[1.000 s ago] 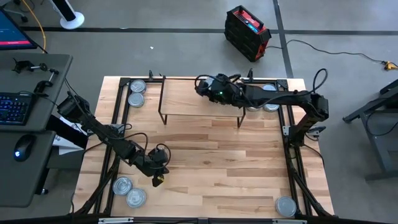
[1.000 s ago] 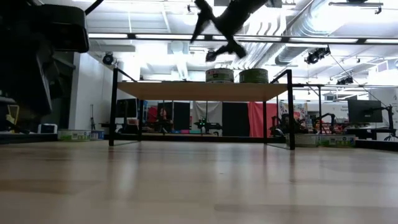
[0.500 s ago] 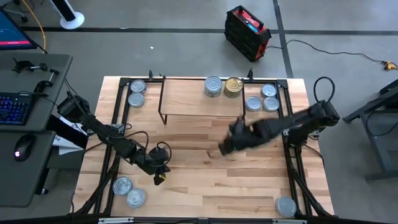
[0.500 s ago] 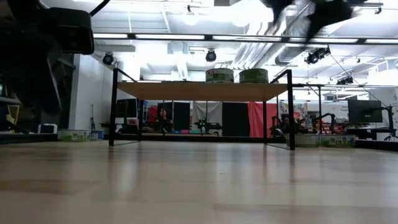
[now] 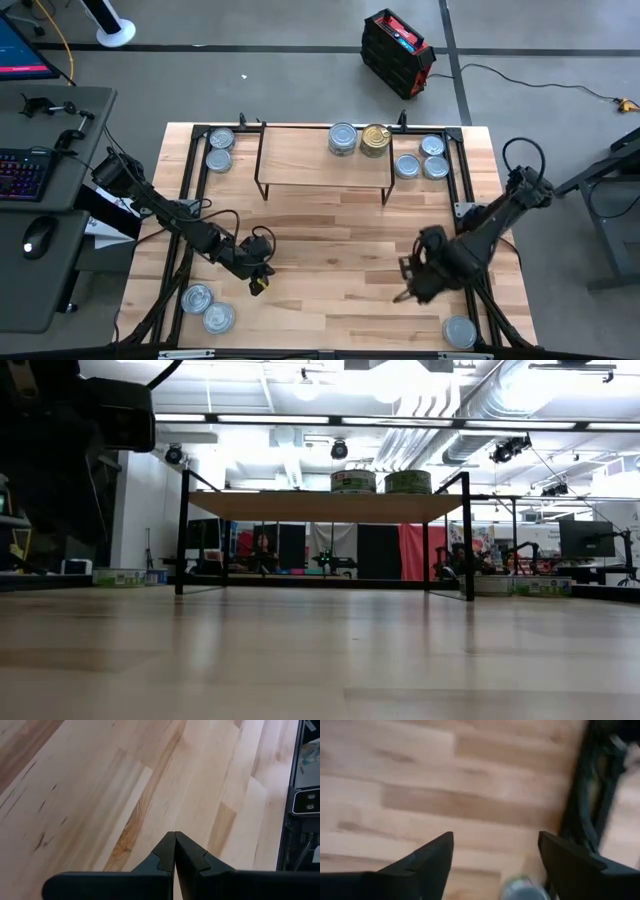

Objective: Stack canned seafood by type on shelf
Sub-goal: Put the light green tuna can on the shelf

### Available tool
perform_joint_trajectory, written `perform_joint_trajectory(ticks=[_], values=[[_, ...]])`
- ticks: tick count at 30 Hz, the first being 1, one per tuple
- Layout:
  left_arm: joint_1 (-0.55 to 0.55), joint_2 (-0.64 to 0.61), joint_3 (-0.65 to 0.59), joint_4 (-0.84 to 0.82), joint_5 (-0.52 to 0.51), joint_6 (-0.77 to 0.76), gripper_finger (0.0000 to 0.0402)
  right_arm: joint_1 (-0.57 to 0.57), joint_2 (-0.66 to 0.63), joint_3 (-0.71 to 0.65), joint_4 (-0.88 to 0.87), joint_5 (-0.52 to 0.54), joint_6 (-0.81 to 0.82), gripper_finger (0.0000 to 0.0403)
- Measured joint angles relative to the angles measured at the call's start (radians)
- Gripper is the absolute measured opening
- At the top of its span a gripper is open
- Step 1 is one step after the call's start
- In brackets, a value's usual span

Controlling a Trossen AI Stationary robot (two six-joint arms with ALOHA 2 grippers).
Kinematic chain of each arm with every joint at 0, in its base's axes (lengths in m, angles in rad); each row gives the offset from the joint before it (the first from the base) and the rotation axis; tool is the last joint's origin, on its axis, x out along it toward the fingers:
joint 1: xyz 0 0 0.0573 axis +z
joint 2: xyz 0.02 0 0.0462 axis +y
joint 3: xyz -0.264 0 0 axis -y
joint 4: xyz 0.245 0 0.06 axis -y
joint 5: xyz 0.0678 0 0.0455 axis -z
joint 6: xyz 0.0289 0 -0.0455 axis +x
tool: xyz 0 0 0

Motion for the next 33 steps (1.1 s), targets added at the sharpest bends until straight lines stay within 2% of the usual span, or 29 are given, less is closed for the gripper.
perform_joint_trajectory(ticks=[4, 8, 10, 12, 16, 20, 26, 33], values=[[0.0, 0.0, 0.0, 0.006, 0.0, -0.039, 0.0001, -0.138, -0.08, -0.132, 0.009, 0.09, -0.129, 0.0209], [0.0, 0.0, 0.0, 0.005, 0.0, -0.085, 0.0001, -0.325, -0.237, -0.331, 0.024, 0.143, -0.269, 0.0107], [-0.003, 0.0, 0.0, 0.005, 0.0, -0.086, 0.0001, -0.424, -0.337, -0.431, 0.082, 0.173, -0.326, 0.0046], [-0.003, 0.0, 0.0, 0.005, 0.0, -0.085, 0.0001, -0.52, -0.444, -0.53, 0.207, 0.215, -0.374, 0.0013], [0.003, 0.0, 0.0, 0.005, 0.0, -0.086, 0.0001, -0.706, -0.611, -0.707, 0.46, 0.321, -0.377, 0.0021], [0.013, 0.0, 0.0, 0.005, 0.0, -0.096, 0.0001, -0.864, -0.693, -0.859, 0.723, 0.433, -0.328, 0.0003], [0.033, 0.0, 0.0, 0.005, 0.0, -0.097, 0.0001, -1.066, -0.665, -1.037, 1.122, 0.453, -0.327, 0.0001], [0.034, 0.0, 0.0, 0.005, -0.002, -0.103, 0.0001, -1.246, -0.591, -1.094, 1.262, 0.413, -0.373, 0.0001]])
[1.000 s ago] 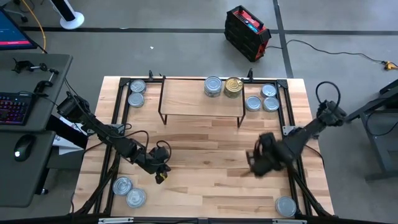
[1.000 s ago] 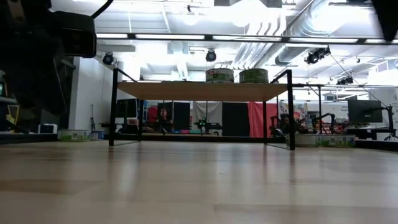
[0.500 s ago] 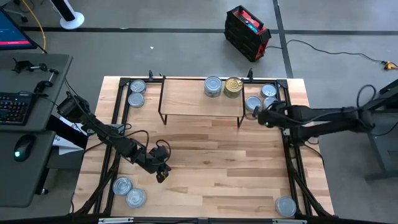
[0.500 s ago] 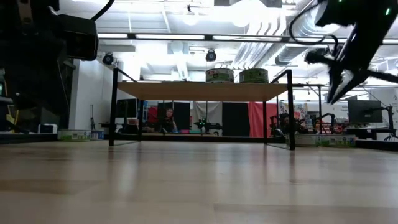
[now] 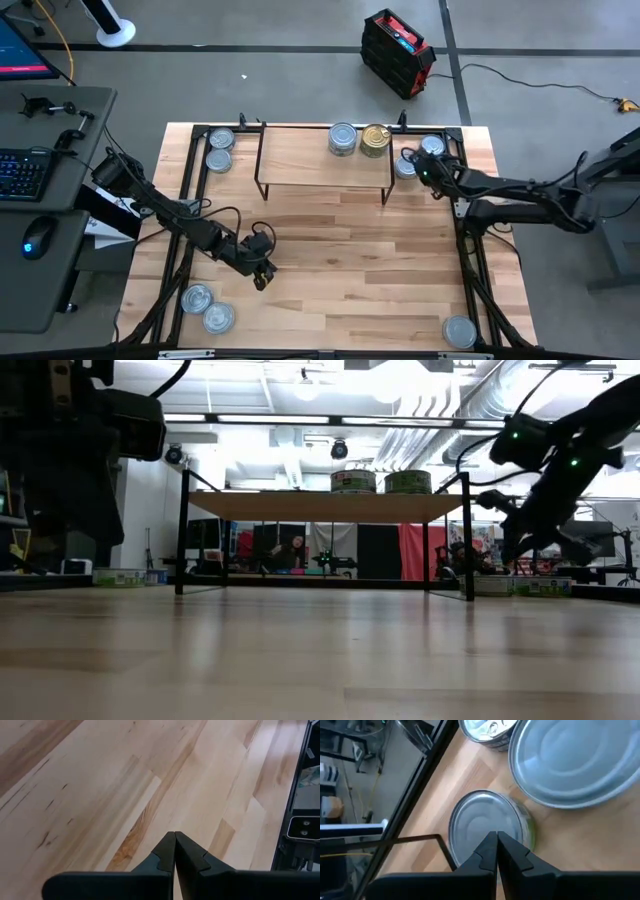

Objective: Stack canned seafood by type on shelf
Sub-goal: Put the light green tuna can on the shelf

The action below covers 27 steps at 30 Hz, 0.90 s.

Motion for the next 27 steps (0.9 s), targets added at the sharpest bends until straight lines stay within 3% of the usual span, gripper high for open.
perform_joint_trajectory(ticks=[6, 12, 16, 27], values=[[0.0, 0.0, 0.0, 0.0, -0.018, 0.0, 0.0001, -0.086, 0.094, 0.0, 0.158, -0.136, -0.177, 0.0], [0.0, 0.0, 0.0, 0.0, -0.019, 0.0, 0.0001, -0.104, 0.148, 0.003, 0.145, -0.253, -0.278, 0.0], [0.0, 0.0, 0.0, 0.0, -0.02, 0.0, 0.0001, -0.073, 0.099, 0.006, 0.028, -0.303, -0.314, 0.0], [0.0, 0.0, 0.0, 0.0, -0.028, 0.035, 0.0001, 0.094, -0.185, 0.002, -0.443, -0.279, -0.213, 0.0]])
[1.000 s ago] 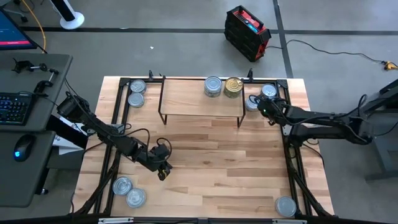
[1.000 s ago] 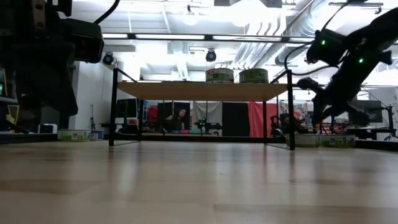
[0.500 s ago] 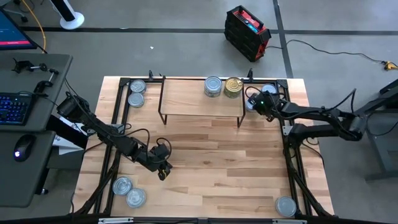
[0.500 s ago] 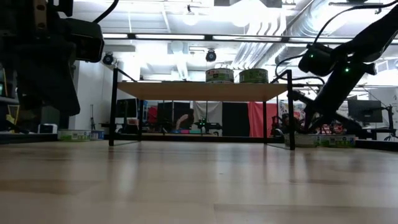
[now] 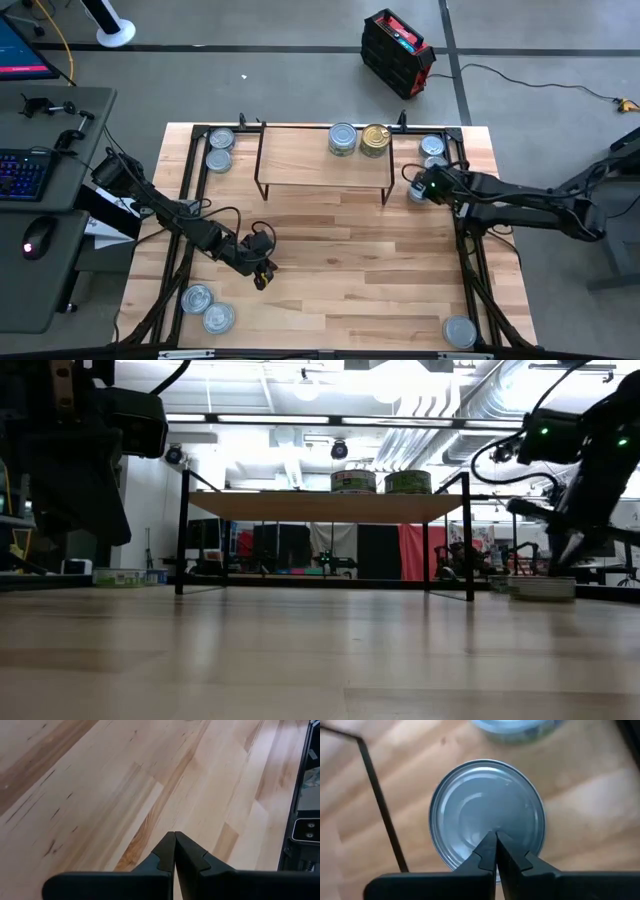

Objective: Stack canned seafood by type on shelf
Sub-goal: Put the light green tuna can on the shelf

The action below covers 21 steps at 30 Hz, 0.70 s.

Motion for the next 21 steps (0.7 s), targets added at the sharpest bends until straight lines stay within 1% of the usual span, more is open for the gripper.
perform_joint_trajectory(ticks=[4, 8, 12, 15, 17, 21], values=[[0.0, 0.0, 0.0, 0.0, 0.0, 0.025, 0.0001, 0.093, -0.029, 0.001, -0.047, -0.067, -0.008, 0.0], [0.0, 0.0, 0.0, 0.0, 0.0, 0.029, 0.0001, 0.208, -0.031, 0.002, -0.051, -0.185, -0.029, 0.0], [0.0, 0.0, 0.0, 0.0, 0.0, 0.028, 0.0001, 0.347, -0.03, 0.001, -0.032, -0.253, 0.016, 0.0], [0.0, 0.0, 0.0, 0.0, 0.0, 0.028, 0.0001, 0.47, -0.027, -0.002, -0.001, -0.26, 0.095, 0.0], [0.0, 0.0, 0.0, 0.0, 0.0, 0.026, 0.0001, 0.551, -0.012, -0.002, 0.035, -0.245, 0.159, 0.0], [0.0, 0.0, 0.0, 0.0, 0.0, 0.025, 0.0001, 0.696, 0.073, -0.002, 0.157, -0.184, 0.269, 0.0]])
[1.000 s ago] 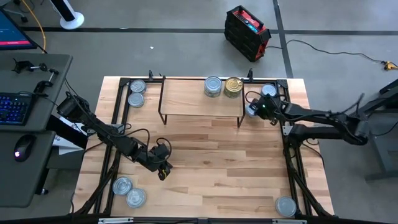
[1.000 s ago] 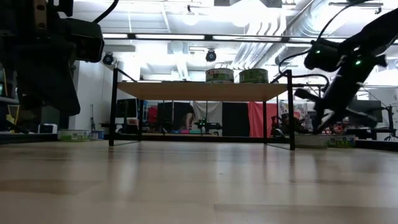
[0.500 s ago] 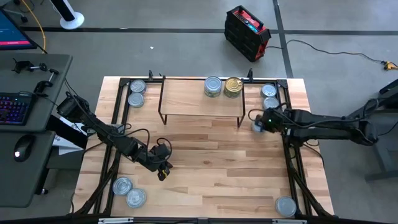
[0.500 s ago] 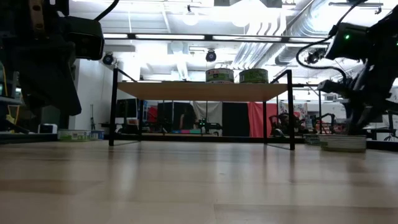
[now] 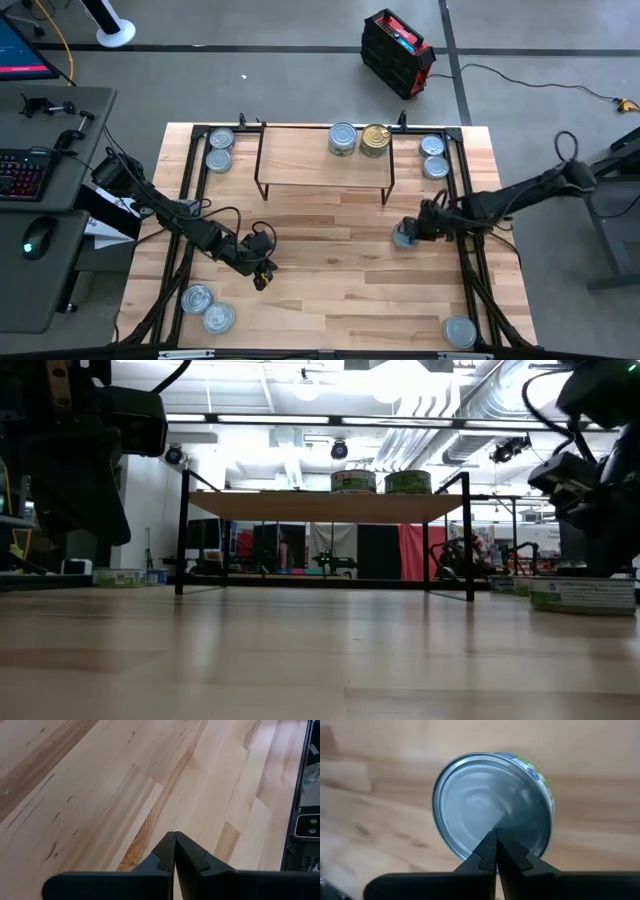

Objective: Stack canned seafood by type on shelf
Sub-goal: Put the light green tuna can on the shelf

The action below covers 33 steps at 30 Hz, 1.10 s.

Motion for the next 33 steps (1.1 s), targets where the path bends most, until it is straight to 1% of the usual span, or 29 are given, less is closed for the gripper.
perform_joint_trajectory(ticks=[2, 5, 7, 10, 14, 17, 19, 21, 23, 24, 27, 29, 31, 33], values=[[0.0, 0.0, 0.0, 0.001, 0.0, 0.0, 0.0001, 0.057, 0.065, 0.001, 0.09, 0.033, 0.044, 0.0], [0.0, 0.0, 0.0, 0.026, 0.0, -0.003, 0.0001, 0.119, 0.182, 0.002, 0.275, 0.098, 0.08, 0.0], [0.0, 0.0, 0.0, 0.08, 0.0, 0.015, 0.0001, 0.143, 0.271, 0.017, 0.388, 0.143, 0.084, 0.0], [0.0, 0.0, 0.0, 0.182, 0.0, 0.072, 0.0001, 0.155, 0.419, 0.082, 0.488, 0.173, 0.05, 0.0], [0.004, 0.0, 0.0, 0.3, -0.008, 0.167, 0.0001, 0.151, 0.61, 0.228, 0.549, 0.179, -0.067, 0.0], [0.023, 0.0, 0.0, 0.356, -0.034, 0.227, 0.0001, 0.142, 0.732, 0.373, 0.554, 0.192, -0.207, 0.0], [0.049, 0.0, 0.0, 0.39, -0.037, 0.274, 0.0001, 0.135, 0.786, 0.475, 0.547, 0.191, -0.327, 0.0], [0.08, 0.0, 0.0, 0.438, -0.037, 0.322, 0.0001, 0.133, 0.809, 0.577, 0.552, 0.185, -0.443, 0.0], [0.113, 0.0, 0.001, 0.487, -0.036, 0.385, 0.0001, 0.133, 0.813, 0.667, 0.503, 0.168, -0.547, 0.0], [0.127, 0.001, 0.003, 0.502, -0.036, 0.423, 0.0001, 0.135, 0.813, 0.709, 0.45, 0.151, -0.589, 0.0], [0.158, 0.043, 0.046, 0.492, -0.036, 0.539, 0.0001, 0.157, 0.807, 0.833, 0.203, 0.139, -0.669, 0.0], [0.164, 0.103, 0.095, 0.492, -0.027, 0.594, 0.0001, 0.177, 0.804, 0.906, -0.003, 0.139, -0.684, 0.0], [0.163, 0.185, 0.16, 0.489, -0.013, 0.652, 0.0001, 0.197, 0.806, 0.942, -0.179, 0.147, -0.681, 0.0], [0.161, 0.274, 0.23, 0.483, -0.006, 0.73, 0.0001, 0.22, 0.809, 0.941, -0.265, 0.158, -0.66, 0.0]])
